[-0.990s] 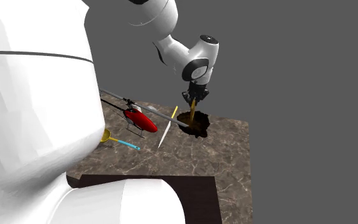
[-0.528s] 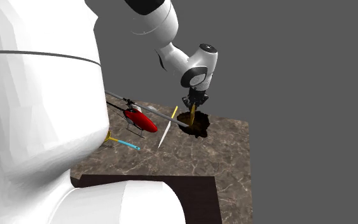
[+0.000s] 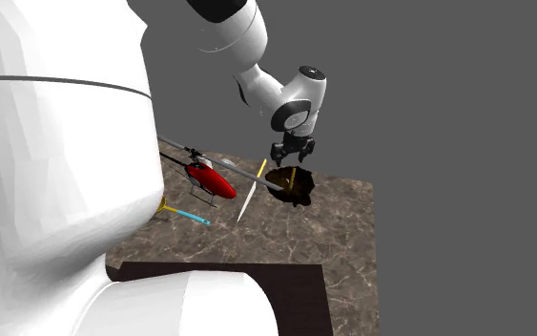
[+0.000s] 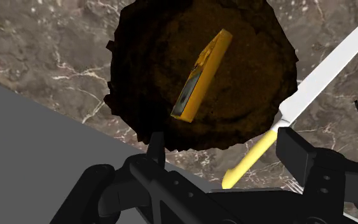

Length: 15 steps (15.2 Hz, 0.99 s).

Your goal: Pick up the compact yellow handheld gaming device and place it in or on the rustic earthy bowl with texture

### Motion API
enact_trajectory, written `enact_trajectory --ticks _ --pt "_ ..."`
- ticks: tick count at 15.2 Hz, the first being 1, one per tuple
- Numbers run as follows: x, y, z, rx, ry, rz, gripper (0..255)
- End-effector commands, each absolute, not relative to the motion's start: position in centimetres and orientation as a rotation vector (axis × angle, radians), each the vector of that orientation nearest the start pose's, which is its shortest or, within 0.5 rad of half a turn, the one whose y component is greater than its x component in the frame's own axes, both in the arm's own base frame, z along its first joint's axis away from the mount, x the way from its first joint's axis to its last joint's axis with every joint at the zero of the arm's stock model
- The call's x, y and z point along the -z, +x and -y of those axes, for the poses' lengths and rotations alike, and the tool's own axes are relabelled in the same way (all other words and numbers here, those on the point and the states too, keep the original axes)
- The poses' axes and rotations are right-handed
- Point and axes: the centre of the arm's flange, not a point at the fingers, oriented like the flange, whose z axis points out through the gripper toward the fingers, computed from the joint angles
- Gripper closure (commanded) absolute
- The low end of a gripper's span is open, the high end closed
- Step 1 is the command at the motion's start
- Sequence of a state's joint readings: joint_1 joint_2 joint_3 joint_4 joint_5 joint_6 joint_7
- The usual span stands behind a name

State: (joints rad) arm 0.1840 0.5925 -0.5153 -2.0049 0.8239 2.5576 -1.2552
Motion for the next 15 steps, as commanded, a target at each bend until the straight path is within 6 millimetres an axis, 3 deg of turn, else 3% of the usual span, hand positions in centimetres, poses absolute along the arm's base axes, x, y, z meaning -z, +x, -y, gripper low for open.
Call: enact_trajectory --ticks 1,3,7,15 --pt "-19.6 57.2 20.1 0.327 -3.021 0.503 0" --pt "-19.6 57.2 20.1 0.327 -3.021 0.503 0" --pt "-24.5 56.2 20.6 0.327 -3.021 0.503 0" --pt "-24.5 56.2 20.6 0.327 -3.021 0.503 0"
